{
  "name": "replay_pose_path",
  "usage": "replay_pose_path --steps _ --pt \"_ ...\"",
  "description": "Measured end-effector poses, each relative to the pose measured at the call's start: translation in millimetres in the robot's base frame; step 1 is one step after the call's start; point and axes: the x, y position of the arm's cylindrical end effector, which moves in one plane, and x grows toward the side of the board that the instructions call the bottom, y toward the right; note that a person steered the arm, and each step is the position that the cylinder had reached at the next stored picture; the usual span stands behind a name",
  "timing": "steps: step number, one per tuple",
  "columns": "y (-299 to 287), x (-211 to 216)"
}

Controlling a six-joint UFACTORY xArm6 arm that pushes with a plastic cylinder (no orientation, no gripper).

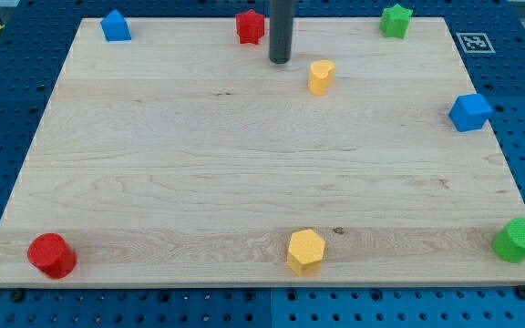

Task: Move your arm towards green circle

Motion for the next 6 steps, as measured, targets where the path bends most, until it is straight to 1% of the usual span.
replay_pose_path --steps 1,2,3,4,5,6 --pt "-27 21" --pt "-31 55" --pt "-22 92" --pt "9 116" --pt "54 118" --pt "105 133"
